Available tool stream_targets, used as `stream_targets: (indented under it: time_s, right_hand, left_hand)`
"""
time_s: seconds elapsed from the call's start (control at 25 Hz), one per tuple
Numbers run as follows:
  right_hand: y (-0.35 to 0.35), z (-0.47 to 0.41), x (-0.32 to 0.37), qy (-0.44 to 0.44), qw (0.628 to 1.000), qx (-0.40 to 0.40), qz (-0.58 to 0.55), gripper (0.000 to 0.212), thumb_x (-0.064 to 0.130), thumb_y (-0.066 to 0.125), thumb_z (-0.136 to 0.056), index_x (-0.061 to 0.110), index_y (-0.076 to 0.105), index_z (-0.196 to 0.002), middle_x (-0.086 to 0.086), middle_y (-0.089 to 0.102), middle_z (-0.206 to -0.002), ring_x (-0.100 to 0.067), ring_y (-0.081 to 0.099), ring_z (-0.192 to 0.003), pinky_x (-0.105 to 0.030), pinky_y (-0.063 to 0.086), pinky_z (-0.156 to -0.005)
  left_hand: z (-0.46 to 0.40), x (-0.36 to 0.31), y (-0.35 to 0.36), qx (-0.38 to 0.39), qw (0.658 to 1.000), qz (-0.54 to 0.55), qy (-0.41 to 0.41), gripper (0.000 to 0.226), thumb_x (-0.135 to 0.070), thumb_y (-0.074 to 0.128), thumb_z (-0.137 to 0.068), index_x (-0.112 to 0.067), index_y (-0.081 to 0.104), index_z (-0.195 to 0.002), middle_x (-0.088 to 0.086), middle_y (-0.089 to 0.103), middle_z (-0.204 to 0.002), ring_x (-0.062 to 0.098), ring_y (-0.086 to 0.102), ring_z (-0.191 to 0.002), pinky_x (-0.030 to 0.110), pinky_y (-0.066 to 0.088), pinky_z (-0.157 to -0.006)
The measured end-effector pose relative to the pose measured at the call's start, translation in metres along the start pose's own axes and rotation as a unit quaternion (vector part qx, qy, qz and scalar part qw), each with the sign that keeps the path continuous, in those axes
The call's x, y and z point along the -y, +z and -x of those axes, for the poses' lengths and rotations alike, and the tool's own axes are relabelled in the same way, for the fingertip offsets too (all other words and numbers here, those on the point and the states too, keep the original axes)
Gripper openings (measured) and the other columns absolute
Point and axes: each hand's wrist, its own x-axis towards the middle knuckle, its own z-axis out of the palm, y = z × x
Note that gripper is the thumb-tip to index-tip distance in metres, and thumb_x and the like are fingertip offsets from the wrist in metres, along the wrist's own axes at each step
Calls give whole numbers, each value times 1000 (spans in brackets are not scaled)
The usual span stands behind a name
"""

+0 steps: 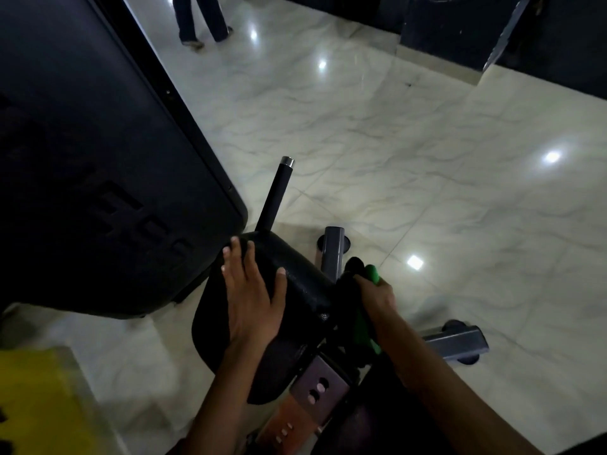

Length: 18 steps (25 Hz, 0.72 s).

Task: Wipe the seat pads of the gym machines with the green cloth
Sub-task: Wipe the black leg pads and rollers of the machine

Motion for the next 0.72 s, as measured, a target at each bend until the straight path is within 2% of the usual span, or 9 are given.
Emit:
stream_targets:
  time_s: [0.04,0.08,0.16,0.24,0.36,0.44,0.52,0.6,0.72]
  right_hand:
    - [1,-7,5,-25,998,16,59,23,22,56,-90,10,60,-108,-11,61,-87,-21,56,-71,-20,43,-55]
    - [4,-16,14,-42,990,46,123,27,24,57,-89,7,59,-110,-13,63,-93,-23,58,-77,-20,45,-58]
    - [19,-36,37,-64,965,148,209,31,23,56,-88,2,58,-111,-20,63,-106,-27,59,-89,-29,49,-76]
    - [44,-48,61,-93,939,213,255,22,22,53,-90,4,56,-102,-15,62,-94,-23,58,-83,-29,50,-74]
    - [77,-56,90,-130,928,241,252,17,21,51,-92,6,55,-100,-7,56,-84,-17,53,-72,-23,42,-59]
    - [79,-61,92,-117,926,256,252,17,21,50,-93,6,55,-86,-8,56,-82,-14,50,-64,-20,41,-54]
    - [63,-71,78,-88,919,279,263,24,19,48,-96,10,52,-74,-6,54,-75,-14,49,-62,-20,41,-57]
    - [46,-75,64,-54,916,304,255,23,17,45,-97,8,52,-77,-8,54,-76,-16,49,-64,-24,42,-63]
    - [56,-73,72,-81,914,281,280,22,17,46,-96,7,53,-78,-9,55,-78,-14,49,-64,-21,41,-60]
  left_hand:
    - [-1,2,0,-3,1000,-2,-15,83,-61,18,-87,-8,10,-151,6,-4,-160,10,-14,-142,31,-6,-117]
    - [-1,2,0,-7,1000,-4,-23,84,-61,19,-87,-7,8,-151,7,-4,-160,11,-14,-142,34,-4,-117]
    - [0,0,3,-19,1000,-8,-21,81,-57,21,-90,-4,11,-150,10,0,-160,16,-8,-144,39,0,-118]
    - [0,0,7,-26,999,-8,-21,78,-53,24,-92,-2,15,-150,11,4,-159,19,-3,-145,40,3,-118]
    - [-2,1,7,-25,999,3,-28,77,-52,26,-91,-4,15,-150,8,4,-160,19,-3,-146,37,1,-119]
    - [-2,2,6,-27,999,13,-26,77,-52,27,-91,-6,15,-151,6,4,-160,16,-5,-147,32,-3,-119]
    - [-1,2,6,-28,999,21,-24,75,-51,28,-92,-7,15,-151,4,3,-161,14,-6,-147,26,-7,-118]
    - [-2,3,8,-29,999,28,-27,74,-51,29,-92,-8,14,-151,3,2,-161,13,-7,-147,25,-9,-118]
    - [-4,5,8,-30,998,40,-27,74,-51,29,-92,-9,13,-151,2,2,-161,13,-8,-147,26,-8,-118]
